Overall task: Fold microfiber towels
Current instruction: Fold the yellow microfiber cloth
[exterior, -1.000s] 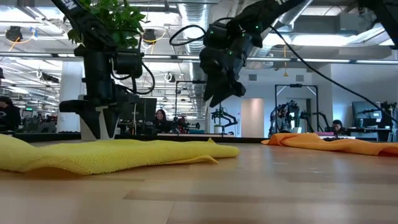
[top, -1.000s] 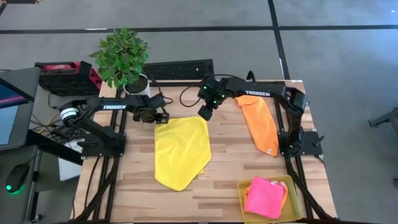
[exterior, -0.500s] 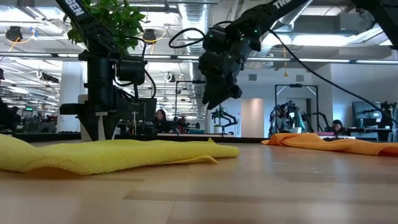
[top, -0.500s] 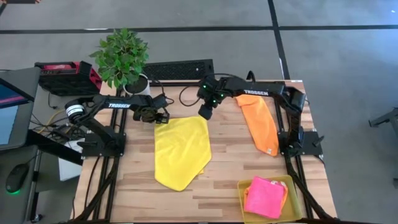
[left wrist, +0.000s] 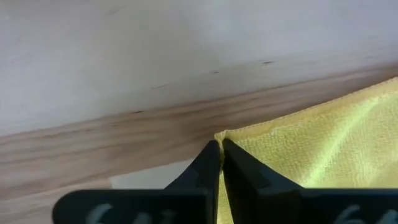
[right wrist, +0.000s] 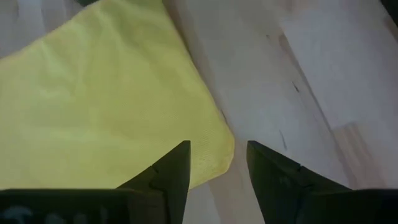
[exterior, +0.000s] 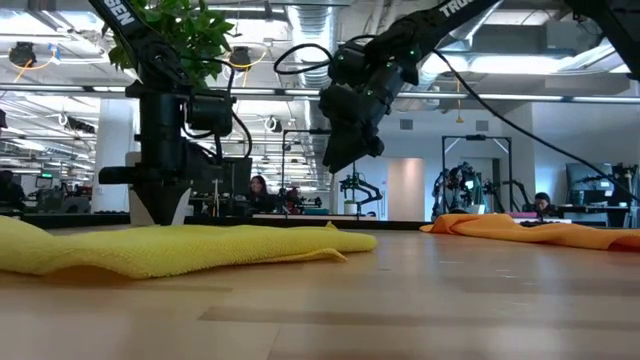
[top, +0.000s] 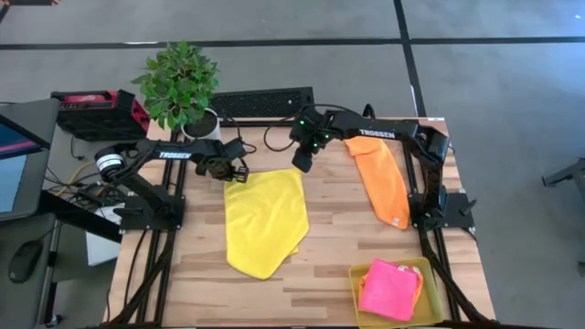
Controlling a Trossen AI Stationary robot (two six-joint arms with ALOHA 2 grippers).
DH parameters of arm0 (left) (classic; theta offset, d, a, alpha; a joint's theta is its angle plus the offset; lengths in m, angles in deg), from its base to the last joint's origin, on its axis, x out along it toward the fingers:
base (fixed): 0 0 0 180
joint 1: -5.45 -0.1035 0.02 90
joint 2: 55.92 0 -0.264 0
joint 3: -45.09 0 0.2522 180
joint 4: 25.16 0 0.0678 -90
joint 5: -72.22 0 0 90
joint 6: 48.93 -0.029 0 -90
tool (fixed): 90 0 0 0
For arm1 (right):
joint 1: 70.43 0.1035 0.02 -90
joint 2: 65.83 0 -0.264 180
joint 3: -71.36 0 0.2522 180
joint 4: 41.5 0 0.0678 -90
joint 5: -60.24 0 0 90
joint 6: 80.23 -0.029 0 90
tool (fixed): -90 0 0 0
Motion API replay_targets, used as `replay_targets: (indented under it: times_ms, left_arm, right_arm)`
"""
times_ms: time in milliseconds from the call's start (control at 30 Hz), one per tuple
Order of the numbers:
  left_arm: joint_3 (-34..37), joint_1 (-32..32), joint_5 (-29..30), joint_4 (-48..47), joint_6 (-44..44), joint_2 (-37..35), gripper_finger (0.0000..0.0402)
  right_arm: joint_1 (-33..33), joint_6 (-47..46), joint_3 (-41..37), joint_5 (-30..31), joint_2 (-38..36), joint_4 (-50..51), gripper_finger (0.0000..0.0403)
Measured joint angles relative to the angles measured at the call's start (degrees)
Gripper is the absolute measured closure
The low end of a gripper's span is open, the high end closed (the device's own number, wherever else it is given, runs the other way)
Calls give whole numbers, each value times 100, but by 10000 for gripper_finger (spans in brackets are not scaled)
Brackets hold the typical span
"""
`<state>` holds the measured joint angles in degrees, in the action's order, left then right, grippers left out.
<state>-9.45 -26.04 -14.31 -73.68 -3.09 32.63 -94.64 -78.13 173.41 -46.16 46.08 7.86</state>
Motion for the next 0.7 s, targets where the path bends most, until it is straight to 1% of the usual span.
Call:
replay_targets:
  times_ms: [133, 167, 300, 367, 533, 700]
  left_arm:
    - [25, 91, 22, 28, -166, -242, 400]
    - [43, 119, -49, 14, -189, -331, 400]
    - [31, 271, -64, 24, -455, -765, 401]
    - [31, 388, -65, 108, -817, -940, 401]
    - [27, 712, -341, 759, -1847, -1288, 401]
    - [16, 1017, -622, 1486, -2281, -1387, 401]
  right_arm:
    - [75, 833, -3, -6, 0, 27, 223]
    - [99, 1012, -43, -6, -6, -41, 223]
    - [143, 1394, -234, -31, -7, -109, 225]
    - [143, 1595, -332, -31, -7, -190, 225]
    - [233, 2328, -548, -45, -5, -320, 226]
    - [434, 2661, -549, -68, -7, -522, 227]
